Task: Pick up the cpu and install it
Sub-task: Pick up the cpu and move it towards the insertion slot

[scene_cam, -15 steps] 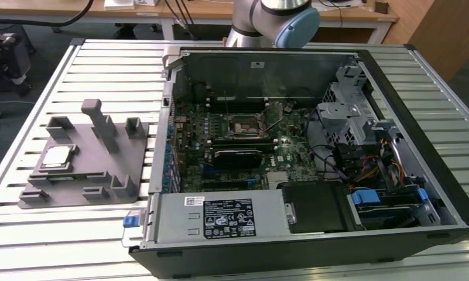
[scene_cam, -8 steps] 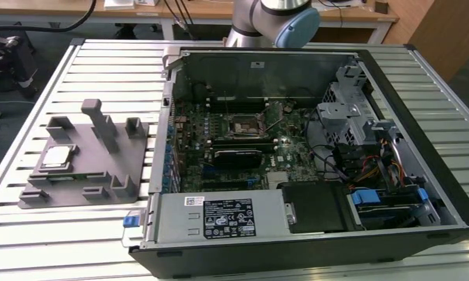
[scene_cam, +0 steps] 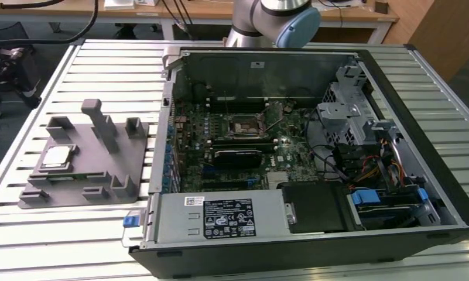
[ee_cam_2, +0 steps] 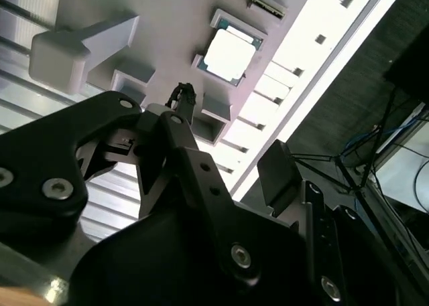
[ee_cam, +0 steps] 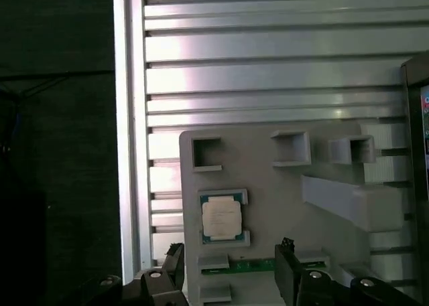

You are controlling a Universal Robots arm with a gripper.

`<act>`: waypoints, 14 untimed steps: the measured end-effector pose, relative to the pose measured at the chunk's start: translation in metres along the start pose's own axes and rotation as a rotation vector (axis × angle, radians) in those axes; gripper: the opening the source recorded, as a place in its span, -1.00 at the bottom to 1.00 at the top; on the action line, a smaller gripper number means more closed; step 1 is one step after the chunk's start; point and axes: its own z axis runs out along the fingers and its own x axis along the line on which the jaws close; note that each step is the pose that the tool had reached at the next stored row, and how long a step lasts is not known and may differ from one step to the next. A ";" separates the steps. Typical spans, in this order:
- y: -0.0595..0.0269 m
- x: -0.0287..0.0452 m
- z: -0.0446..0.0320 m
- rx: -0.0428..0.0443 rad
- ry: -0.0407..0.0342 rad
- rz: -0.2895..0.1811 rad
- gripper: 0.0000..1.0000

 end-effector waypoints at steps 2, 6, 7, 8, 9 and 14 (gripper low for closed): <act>-0.0005 -0.0001 0.0036 -0.0001 0.0009 -0.019 0.29; -0.0021 0.0000 0.0108 -0.0002 0.0013 -0.026 0.29; -0.0023 0.0000 0.0126 -0.0002 0.0013 -0.026 0.29; -0.0024 0.0000 0.0144 0.0000 0.0013 -0.028 0.29; -0.0025 0.0000 0.0162 0.0005 0.0015 -0.032 0.29; -0.0030 -0.0001 0.0253 0.0033 0.0026 -0.059 0.43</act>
